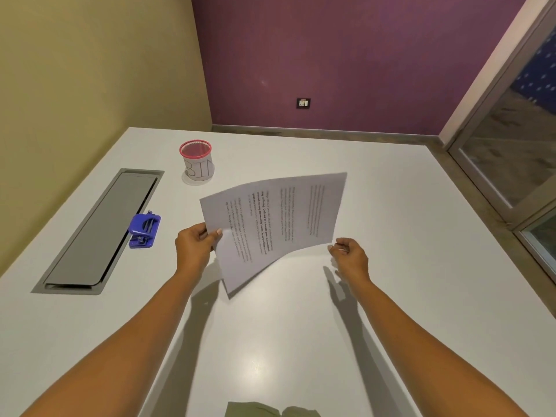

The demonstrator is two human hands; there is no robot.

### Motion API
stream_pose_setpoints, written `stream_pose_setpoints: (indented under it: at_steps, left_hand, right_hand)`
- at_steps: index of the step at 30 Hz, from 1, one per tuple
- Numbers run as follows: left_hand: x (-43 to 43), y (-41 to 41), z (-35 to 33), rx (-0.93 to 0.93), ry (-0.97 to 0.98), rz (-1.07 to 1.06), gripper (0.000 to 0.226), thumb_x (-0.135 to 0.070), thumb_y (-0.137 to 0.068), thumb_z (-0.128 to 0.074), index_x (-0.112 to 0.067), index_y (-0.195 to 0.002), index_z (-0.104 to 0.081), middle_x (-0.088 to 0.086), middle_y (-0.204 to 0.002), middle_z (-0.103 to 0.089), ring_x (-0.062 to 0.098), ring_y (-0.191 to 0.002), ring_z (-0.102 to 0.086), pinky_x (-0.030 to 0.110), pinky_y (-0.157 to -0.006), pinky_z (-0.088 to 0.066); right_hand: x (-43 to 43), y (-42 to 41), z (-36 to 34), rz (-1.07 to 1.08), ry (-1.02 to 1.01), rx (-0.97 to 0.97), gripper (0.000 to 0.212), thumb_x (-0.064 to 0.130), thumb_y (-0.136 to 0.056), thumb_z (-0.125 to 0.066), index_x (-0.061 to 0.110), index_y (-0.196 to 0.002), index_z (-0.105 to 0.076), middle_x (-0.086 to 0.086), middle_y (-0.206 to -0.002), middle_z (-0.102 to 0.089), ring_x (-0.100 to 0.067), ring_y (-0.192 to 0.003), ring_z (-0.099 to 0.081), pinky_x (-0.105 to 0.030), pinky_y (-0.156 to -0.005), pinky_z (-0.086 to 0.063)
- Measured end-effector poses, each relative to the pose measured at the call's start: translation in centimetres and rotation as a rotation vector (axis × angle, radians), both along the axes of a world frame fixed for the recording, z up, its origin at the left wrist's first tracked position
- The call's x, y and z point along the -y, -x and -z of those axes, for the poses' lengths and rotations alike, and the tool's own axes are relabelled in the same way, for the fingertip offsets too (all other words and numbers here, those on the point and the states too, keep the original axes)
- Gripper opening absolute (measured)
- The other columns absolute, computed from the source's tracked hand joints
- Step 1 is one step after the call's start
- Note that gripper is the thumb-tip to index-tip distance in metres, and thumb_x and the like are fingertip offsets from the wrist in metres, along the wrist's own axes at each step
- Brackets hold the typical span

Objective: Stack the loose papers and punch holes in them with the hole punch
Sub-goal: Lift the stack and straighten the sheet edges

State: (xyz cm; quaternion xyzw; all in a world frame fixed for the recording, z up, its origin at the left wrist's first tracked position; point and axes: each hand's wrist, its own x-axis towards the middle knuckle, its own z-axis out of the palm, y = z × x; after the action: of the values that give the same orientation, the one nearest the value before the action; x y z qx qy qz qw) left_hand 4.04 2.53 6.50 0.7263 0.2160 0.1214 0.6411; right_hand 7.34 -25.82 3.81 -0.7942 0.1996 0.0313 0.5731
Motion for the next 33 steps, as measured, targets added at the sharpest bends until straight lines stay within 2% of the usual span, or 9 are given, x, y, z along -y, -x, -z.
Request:
stream_pose_setpoints:
  at_steps: [7,10,13,17,21,24,26,29,33]
  left_hand:
    - [0.3,0.3,-0.2,-0.030,0.108,-0.134,0.030,-0.004,-0.084,-0.061,-0.003,-0.114,-0.063,0.004,-0.093,-0.067,0.017,-0.069,-0.055,0.020,-0.060,-0.046]
    - [0.3,0.9,-0.2,-0.038,0.221,-0.166,0.027,-0.003,-0.084,-0.061,-0.003,-0.111,-0.064,0.007,-0.096,-0.067,0.017,-0.072,-0.058,0.023,-0.064,-0.048]
    - [0.7,1.8,-0.3,-0.031,0.336,-0.170,0.026,-0.001,-0.084,-0.061,-0.007,-0.110,-0.064,0.006,-0.101,-0.067,0.020,-0.083,-0.063,0.029,-0.075,-0.050]
    - [1.1,3.3,-0.4,0.004,0.441,-0.168,0.026,0.001,-0.084,-0.060,-0.007,-0.109,-0.064,0.004,-0.097,-0.068,0.016,-0.082,-0.066,0.024,-0.072,-0.051]
    - [1.3,4.6,-0.5,0.032,0.491,-0.154,0.023,0.002,-0.085,-0.059,-0.011,-0.103,-0.065,0.000,-0.090,-0.069,0.013,-0.079,-0.067,0.021,-0.069,-0.054]
    - [0.9,5.5,-0.6,0.016,0.506,-0.131,0.012,0.002,-0.084,-0.060,-0.010,-0.083,-0.064,0.000,-0.080,-0.067,0.013,-0.074,-0.066,0.023,-0.072,-0.056]
    - [0.4,6.0,-0.5,0.007,0.514,-0.121,0.012,0.001,-0.084,-0.061,-0.009,-0.077,-0.062,0.003,-0.079,-0.066,0.014,-0.074,-0.065,0.029,-0.078,-0.055]
    - [-0.8,6.6,-0.5,0.005,0.552,-0.143,0.010,0.003,-0.082,-0.062,-0.004,-0.089,-0.061,0.005,-0.082,-0.067,0.014,-0.075,-0.067,0.030,-0.077,-0.055]
    - [-3.6,6.8,-0.6,-0.016,0.624,-0.179,0.030,0.007,-0.081,-0.062,-0.001,-0.109,-0.056,0.011,-0.085,-0.066,0.021,-0.077,-0.066,0.023,-0.063,-0.058]
  right_hand:
    - [-2.6,1.8,0.0,-0.177,-0.056,-0.228,0.023,0.027,-0.089,-0.059,0.005,-0.094,-0.061,-0.008,-0.093,-0.058,-0.019,-0.083,-0.053,-0.025,-0.068,-0.046]
    - [-3.9,2.2,-0.5,-0.160,-0.236,-0.301,0.024,0.028,-0.090,-0.057,0.004,-0.095,-0.058,-0.010,-0.088,-0.058,-0.021,-0.080,-0.055,-0.032,-0.077,-0.051]
    - [-5.2,2.5,-1.5,-0.122,-0.463,-0.335,0.024,0.028,-0.092,-0.054,0.005,-0.086,-0.055,-0.008,-0.074,-0.056,-0.017,-0.062,-0.050,-0.024,-0.058,-0.050]
    - [-6.4,2.6,-2.6,0.011,-0.610,-0.244,0.015,0.014,-0.093,-0.053,0.005,-0.081,-0.055,-0.007,-0.076,-0.059,-0.014,-0.060,-0.058,-0.024,-0.065,-0.054]
    - [-7.0,2.8,-3.1,0.120,-0.545,-0.149,0.026,0.004,-0.091,-0.054,0.008,-0.067,-0.045,-0.006,-0.077,-0.051,-0.019,-0.065,-0.049,-0.032,-0.080,-0.055]
    - [-7.3,3.3,-3.8,0.120,-0.442,-0.100,0.028,0.002,-0.089,-0.055,0.004,-0.064,-0.045,-0.004,-0.066,-0.043,-0.013,-0.049,-0.039,-0.017,-0.050,-0.049]
    - [-7.6,3.6,-4.2,0.102,-0.385,-0.072,0.023,0.003,-0.090,-0.055,-0.002,-0.068,-0.049,-0.003,-0.065,-0.044,-0.008,-0.037,-0.037,-0.017,-0.042,-0.040]
    - [-8.1,4.0,-4.6,0.109,-0.355,-0.022,0.034,0.001,-0.089,-0.054,0.016,-0.060,-0.047,0.004,-0.058,-0.043,-0.001,-0.031,-0.040,-0.012,-0.040,-0.041]
    - [-8.8,3.6,-5.1,0.103,-0.318,0.010,0.017,0.001,-0.088,-0.056,0.012,-0.076,-0.054,-0.002,-0.069,-0.044,-0.013,-0.054,-0.039,-0.021,-0.059,-0.045]
